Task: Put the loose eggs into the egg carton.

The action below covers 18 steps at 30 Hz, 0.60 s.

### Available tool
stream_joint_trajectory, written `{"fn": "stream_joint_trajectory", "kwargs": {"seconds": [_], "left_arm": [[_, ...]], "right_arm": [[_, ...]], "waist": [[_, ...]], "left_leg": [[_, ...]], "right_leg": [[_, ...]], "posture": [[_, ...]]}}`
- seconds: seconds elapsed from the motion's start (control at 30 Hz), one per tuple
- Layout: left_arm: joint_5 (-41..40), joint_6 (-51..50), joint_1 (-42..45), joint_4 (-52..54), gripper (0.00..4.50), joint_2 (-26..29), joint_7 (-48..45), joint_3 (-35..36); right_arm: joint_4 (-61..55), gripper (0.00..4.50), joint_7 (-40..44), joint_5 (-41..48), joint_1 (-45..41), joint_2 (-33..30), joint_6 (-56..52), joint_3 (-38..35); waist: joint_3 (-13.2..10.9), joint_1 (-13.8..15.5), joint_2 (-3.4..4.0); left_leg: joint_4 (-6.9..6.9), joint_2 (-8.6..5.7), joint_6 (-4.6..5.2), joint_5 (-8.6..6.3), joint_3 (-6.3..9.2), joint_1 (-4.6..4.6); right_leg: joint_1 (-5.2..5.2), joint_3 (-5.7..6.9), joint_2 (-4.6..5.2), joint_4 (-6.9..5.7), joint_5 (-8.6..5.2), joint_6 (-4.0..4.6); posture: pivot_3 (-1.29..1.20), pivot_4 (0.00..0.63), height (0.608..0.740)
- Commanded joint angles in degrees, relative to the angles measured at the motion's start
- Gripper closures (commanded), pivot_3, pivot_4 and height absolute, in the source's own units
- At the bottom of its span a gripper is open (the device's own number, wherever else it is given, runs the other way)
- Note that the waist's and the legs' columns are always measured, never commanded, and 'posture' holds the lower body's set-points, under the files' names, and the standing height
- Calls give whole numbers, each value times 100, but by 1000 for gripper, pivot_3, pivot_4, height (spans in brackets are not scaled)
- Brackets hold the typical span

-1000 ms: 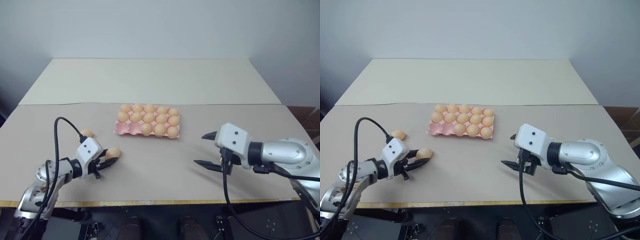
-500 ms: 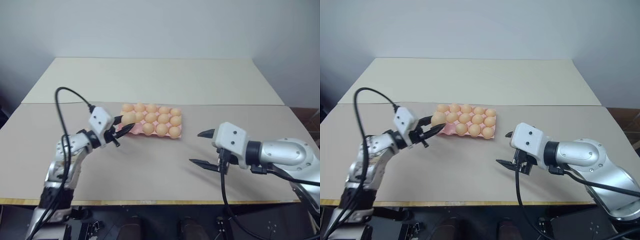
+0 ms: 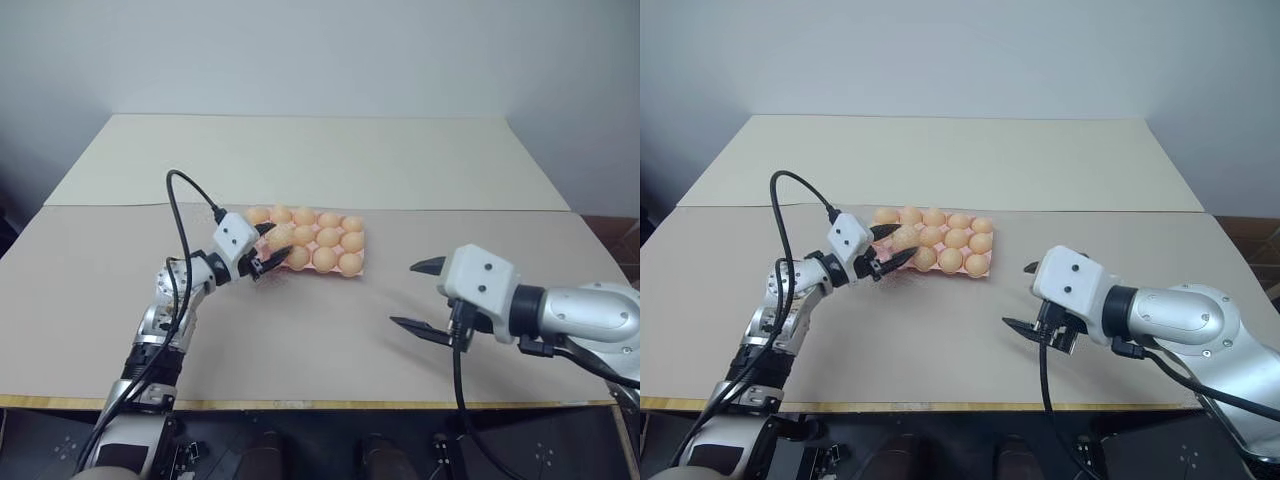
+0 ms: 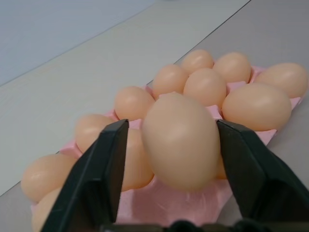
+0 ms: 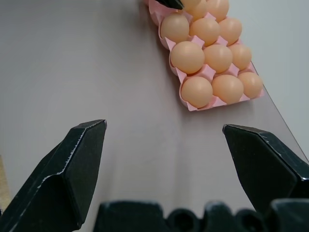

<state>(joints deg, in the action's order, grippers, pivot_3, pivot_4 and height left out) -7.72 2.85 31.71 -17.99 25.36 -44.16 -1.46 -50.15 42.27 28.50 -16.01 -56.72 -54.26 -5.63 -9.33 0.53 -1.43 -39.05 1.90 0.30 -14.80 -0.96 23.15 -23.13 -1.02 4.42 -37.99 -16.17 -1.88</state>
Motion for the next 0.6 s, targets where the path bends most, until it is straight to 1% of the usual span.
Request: {"fn": "stream_joint_trajectory", "kwargs": {"seconds": [0.03,0.23,0.3,0.37,0.47,0.6], "left_arm": [[44,194,111,67,815,-22,173,88],[-25,157,-33,361,815,14,184,149],[-143,17,-212,719,815,81,129,210],[-466,-289,-500,1274,815,197,-22,350],[-995,-856,-1072,2238,815,581,-330,605],[-1487,-1562,-2134,3377,815,1475,-676,1255]], "right_arm": [[-186,0,-61,123,-11,-52,-33,-238],[-87,0,-69,122,-68,-61,46,-127],[-63,0,-51,123,-62,-71,73,-131],[-48,0,-19,126,-57,-86,100,-144],[-23,0,48,163,-63,-112,131,-206],[165,0,333,361,-174,-127,332,-369]], "waist": [[0,1,0],[0,-1,0],[0,-6,0],[0,-22,0],[0,-61,1],[0,-109,1]], "left_leg": [[-1,-1,0,0,0,1],[-2,0,0,0,3,1],[-2,0,0,0,3,1],[-2,2,0,0,2,1],[-1,7,0,0,4,1],[2,7,0,0,6,-7]], "right_leg": [[0,0,1,0,0,0],[1,2,0,0,0,0],[1,2,0,0,0,0],[0,0,0,1,0,0],[-2,-1,-2,1,0,0],[4,-1,0,-1,0,0]], "posture": [[0,150,740],[0,150,740],[0,150,740],[0,150,740],[0,150,740],[0,150,740]]}}
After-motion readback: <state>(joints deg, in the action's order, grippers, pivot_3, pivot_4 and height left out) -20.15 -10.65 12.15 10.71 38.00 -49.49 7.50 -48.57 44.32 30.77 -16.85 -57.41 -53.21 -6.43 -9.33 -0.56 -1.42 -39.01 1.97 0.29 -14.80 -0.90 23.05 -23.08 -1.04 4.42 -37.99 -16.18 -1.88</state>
